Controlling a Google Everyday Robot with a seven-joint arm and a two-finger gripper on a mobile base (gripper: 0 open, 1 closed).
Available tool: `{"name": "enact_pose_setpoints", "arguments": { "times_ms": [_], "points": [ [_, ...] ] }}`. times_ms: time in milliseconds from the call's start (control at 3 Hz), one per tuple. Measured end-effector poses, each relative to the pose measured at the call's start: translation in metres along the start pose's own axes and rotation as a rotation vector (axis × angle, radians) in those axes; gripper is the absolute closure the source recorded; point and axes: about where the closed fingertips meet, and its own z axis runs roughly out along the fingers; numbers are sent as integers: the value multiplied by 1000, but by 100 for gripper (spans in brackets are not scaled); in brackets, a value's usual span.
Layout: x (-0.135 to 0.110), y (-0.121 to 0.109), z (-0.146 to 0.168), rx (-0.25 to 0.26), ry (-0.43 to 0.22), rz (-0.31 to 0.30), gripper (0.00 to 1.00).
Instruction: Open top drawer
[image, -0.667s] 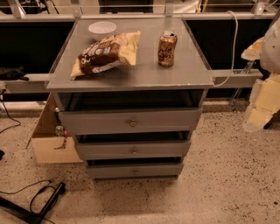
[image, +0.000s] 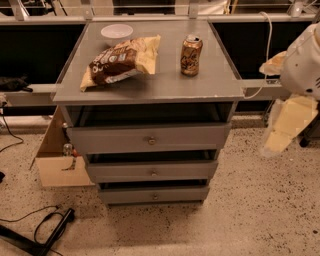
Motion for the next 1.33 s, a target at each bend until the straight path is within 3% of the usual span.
{"name": "enact_pose_setpoints", "arguments": {
  "times_ms": [333, 1000, 1333],
  "points": [
    [-32, 19, 42, -7, -110, -53, 0],
    [-106, 24, 137, -7, -198, -265, 0],
    [-110, 25, 141, -3, -200, -269, 0]
  ]
}}
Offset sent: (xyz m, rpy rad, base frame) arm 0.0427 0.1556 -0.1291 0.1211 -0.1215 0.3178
